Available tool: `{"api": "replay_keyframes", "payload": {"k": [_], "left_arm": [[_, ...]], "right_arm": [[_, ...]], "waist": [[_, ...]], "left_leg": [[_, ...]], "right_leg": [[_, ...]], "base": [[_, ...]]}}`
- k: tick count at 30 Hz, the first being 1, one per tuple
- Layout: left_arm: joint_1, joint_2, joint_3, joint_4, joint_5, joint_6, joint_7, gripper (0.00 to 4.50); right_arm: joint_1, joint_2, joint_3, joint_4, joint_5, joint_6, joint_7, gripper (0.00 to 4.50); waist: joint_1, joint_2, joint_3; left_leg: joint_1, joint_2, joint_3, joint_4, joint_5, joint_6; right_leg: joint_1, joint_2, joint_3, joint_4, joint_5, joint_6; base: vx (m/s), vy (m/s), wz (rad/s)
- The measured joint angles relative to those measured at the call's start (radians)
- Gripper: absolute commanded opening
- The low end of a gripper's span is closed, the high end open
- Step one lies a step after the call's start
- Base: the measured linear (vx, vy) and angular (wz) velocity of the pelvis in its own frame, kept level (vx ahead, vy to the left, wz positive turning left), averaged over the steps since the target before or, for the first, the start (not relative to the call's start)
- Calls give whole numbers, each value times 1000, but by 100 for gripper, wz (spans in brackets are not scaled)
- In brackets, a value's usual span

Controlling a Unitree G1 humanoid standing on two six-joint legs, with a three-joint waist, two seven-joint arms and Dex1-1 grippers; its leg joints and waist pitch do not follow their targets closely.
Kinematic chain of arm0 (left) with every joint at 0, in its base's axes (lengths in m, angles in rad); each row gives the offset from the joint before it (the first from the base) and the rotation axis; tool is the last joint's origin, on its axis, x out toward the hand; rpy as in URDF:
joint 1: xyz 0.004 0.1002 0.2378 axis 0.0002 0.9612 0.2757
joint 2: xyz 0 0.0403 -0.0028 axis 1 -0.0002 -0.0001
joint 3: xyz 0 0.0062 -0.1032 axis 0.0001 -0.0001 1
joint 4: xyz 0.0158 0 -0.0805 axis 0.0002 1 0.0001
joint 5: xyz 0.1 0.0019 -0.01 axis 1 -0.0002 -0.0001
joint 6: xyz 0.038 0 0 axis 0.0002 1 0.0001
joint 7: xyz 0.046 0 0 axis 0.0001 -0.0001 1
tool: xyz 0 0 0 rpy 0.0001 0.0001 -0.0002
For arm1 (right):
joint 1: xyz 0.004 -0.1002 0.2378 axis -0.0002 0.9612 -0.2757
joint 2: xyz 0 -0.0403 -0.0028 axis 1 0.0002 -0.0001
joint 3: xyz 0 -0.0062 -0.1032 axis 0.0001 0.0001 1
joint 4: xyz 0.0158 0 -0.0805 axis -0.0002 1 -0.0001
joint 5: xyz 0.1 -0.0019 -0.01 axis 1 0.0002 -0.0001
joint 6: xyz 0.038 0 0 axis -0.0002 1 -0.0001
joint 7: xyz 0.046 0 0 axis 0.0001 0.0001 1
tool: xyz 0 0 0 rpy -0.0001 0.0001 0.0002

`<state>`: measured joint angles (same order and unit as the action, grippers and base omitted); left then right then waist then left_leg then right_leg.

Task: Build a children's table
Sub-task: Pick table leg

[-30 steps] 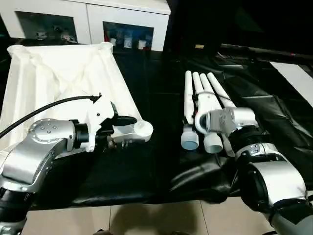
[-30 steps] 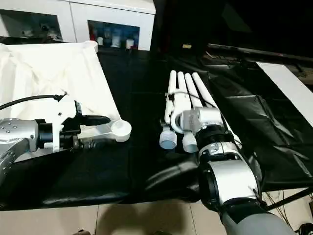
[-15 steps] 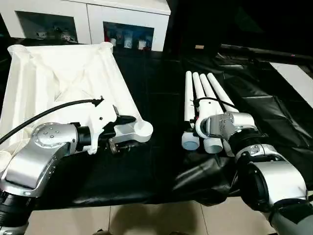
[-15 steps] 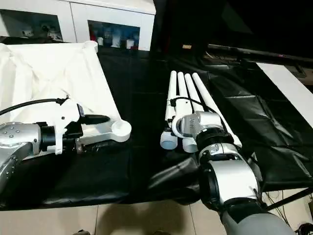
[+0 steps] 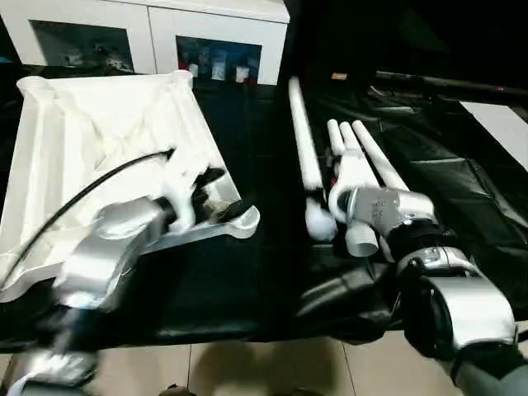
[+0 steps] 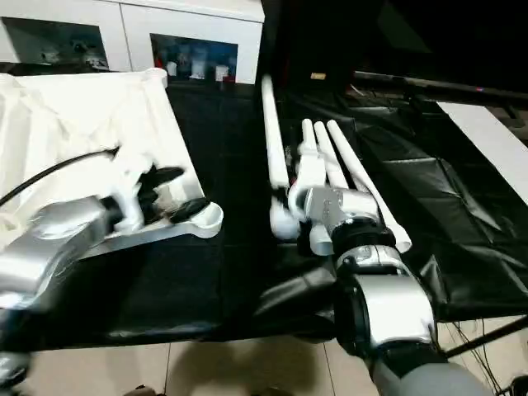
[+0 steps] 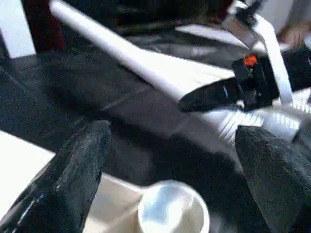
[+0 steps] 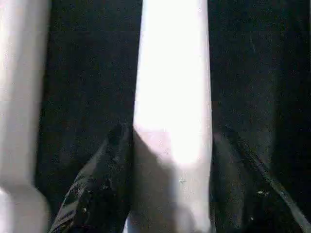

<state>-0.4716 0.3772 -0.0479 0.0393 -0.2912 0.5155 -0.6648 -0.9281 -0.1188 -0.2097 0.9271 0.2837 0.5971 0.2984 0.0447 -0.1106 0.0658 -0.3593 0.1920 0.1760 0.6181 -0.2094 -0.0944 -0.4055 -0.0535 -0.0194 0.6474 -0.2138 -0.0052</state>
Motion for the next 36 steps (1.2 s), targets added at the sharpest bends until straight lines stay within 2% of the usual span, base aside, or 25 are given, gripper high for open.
{"api": "replay_keyframes", "payload": {"k": [1, 2, 4, 5, 9, 14, 20, 21, 24, 26, 27, 36], "left_arm": [[-19, -14, 18, 3, -27, 39, 5, 450], [-55, -48, 60, 9, -92, 125, 15, 450], [-110, -101, 123, 9, -209, 229, 26, 450], [-149, -135, 153, 8, -286, 286, 28, 450], [-257, -180, 218, 45, -416, 398, 45, 450], [-300, -213, 271, 100, -463, 443, 92, 450], [-316, -250, 331, 102, -546, 517, 126, 450], [-318, -251, 335, 102, -553, 524, 129, 422], [-318, -252, 336, 102, -560, 543, 154, 415], [-319, -252, 336, 102, -559, 547, 164, 402], [-319, -252, 335, 102, -559, 548, 167, 377], [-319, -246, 325, 102, -534, 535, 191, 328]], "right_arm": [[18, -2, -1, -34, 10, -5, 26, 187], [57, -10, -3, -109, 43, 3, 86, 187], [114, -17, -1, -224, 106, 34, 203, 187], [169, -28, 6, -329, 160, 61, 301, 187], [263, -82, 50, -535, 268, 117, 508, 186], [321, -131, 72, -649, 329, 149, 617, 186], [369, -138, 110, -770, 343, 168, 650, 186], [372, -138, 119, -774, 343, 168, 653, 186], [380, -142, 141, -798, 342, 177, 653, 186], [380, -144, 144, -801, 341, 177, 649, 186], [380, -146, 146, -802, 341, 177, 647, 186], [380, -148, 165, -809, 330, 173, 634, 186]], "waist": [[1, 0, 0], [6, 0, 0], [15, 0, 0], [21, 0, 0], [34, 0, 0], [38, 2, 1], [42, 3, 1], [42, 3, 1], [42, 4, 2], [43, 4, 2], [42, 4, 2], [42, 9, 5]], "left_leg": [[0, 0, 0, 0, 0, 0], [-1, 0, 0, 0, 0, 0], [-1, 0, 0, 0, 3, 5], [-3, 0, 0, 0, 3, 6], [-1, 0, 0, 0, 2, 8], [1, 0, -1, 0, 3, 9], [1, 0, -1, 0, 4, 8], [1, 0, -1, 0, 4, 8], [1, 0, -2, 0, 4, 8], [1, 0, -2, 0, 4, 8], [0, 0, -2, 0, 4, 8], [0, 0, -3, 0, 4, 7]], "right_leg": [[0, 0, 0, 0, 0, 0], [0, 0, 0, -1, 0, 0], [0, 0, 0, -1, 0, 0], [0, 0, -1, -2, 0, 0], [0, -1, -1, -2, 0, -1], [2, -1, -1, -1, 2, -3], [2, -1, -2, -1, 4, -4], [3, -1, -2, -1, 4, -4], [3, -1, -3, -1, 4, -4], [3, -1, -3, -1, 4, -4], [3, -1, -3, -1, 4, -4], [3, -1, -4, -2, 4, -4]], "base": [[0, 0, 0], [0, 0, 0], [0, 0, 0], [0, 0, 0], [0, 0, 0], [0, 0, 0], [0, 0, 0], [0, 0, 0], [0, 0, 0], [0, 0, 0], [0, 0, 0], [0, 0, 0]]}}
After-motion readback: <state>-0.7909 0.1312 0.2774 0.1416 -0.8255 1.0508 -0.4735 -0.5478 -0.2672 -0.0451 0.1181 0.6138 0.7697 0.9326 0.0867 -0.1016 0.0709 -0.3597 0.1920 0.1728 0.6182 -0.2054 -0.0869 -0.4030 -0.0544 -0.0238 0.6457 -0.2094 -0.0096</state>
